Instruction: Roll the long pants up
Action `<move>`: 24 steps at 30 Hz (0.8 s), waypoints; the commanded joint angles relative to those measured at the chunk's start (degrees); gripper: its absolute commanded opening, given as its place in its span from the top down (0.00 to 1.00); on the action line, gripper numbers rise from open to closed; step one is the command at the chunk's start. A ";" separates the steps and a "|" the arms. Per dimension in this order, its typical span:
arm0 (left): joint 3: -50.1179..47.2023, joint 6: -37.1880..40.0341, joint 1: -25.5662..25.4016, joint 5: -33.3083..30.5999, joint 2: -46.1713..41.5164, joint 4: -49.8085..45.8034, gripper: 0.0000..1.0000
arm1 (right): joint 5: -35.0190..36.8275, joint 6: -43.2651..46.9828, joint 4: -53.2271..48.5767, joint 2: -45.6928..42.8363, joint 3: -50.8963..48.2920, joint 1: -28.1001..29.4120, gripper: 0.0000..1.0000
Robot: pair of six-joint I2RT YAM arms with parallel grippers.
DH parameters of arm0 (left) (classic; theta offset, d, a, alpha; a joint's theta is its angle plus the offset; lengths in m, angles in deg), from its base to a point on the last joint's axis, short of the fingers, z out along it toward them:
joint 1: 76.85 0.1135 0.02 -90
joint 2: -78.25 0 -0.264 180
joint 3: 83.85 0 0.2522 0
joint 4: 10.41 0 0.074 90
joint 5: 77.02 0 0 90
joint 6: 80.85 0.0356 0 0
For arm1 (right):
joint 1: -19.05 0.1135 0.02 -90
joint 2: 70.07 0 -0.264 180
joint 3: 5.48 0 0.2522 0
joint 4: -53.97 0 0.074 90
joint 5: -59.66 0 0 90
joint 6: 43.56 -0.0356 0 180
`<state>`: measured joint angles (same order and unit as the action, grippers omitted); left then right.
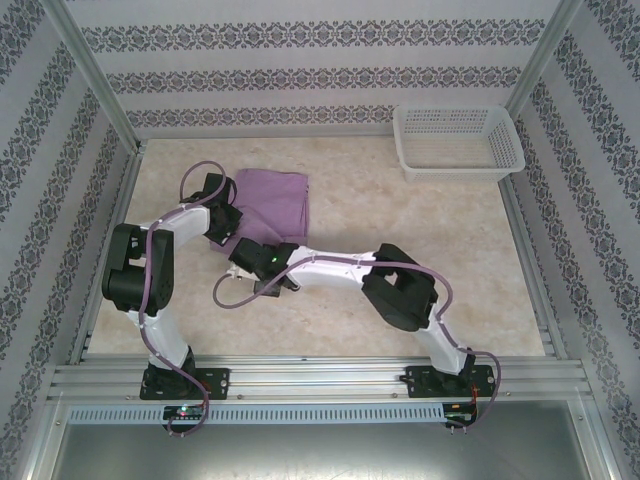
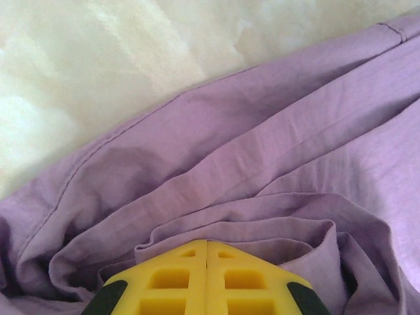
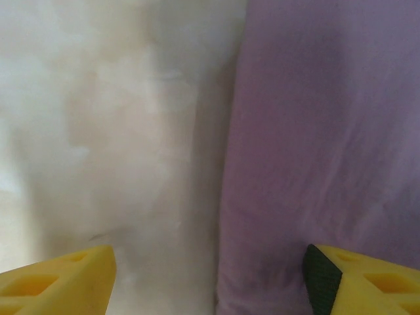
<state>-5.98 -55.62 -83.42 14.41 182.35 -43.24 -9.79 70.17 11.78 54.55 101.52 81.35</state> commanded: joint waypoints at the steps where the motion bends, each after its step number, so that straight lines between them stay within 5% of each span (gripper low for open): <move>1: -0.92 1.49 0.94 -0.28 -1.53 -3.17 1.00 | 8.28 7.04 8.96 1.29 0.30 -0.72 0.23; 6: -0.72 1.85 1.04 0.06 -1.65 -3.17 1.00 | 15.42 16.25 21.22 4.11 -0.29 -1.93 0.19; 12: -0.60 2.25 1.21 0.85 -1.26 -2.98 1.00 | 11.22 18.60 21.31 10.39 1.93 -6.40 0.24; 15: -0.72 2.70 1.38 0.99 -1.60 -3.08 1.00 | 4.59 14.33 15.26 11.39 3.24 -8.84 0.46; 17: -0.75 2.92 1.72 1.19 -2.24 -2.99 1.00 | 0.81 12.06 12.95 11.08 3.10 -10.10 1.00; 19: -0.64 3.16 2.15 1.61 -2.80 -2.73 1.00 | -1.61 10.76 12.19 10.10 2.26 -10.88 1.00; 21: 0.38 3.16 2.60 1.60 -3.57 -3.75 0.74 | -3.68 8.86 9.86 8.89 2.61 -11.24 1.00; 22: 1.21 3.60 2.78 1.02 -4.19 -4.63 0.35 | -4.91 8.35 8.88 7.84 2.66 -11.24 1.00; 23: 2.16 4.27 3.02 0.44 -4.89 -5.44 0.15 | -6.01 7.33 7.42 6.87 2.83 -11.28 1.00; 24: 2.77 4.91 3.35 0.04 -5.70 -5.85 0.12 | -7.35 6.32 5.57 5.99 3.51 -11.24 1.00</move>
<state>-5.69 -53.15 -81.58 15.86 179.94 -45.12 -11.25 80.99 28.08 62.07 105.08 70.42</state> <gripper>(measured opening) 0.557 0.078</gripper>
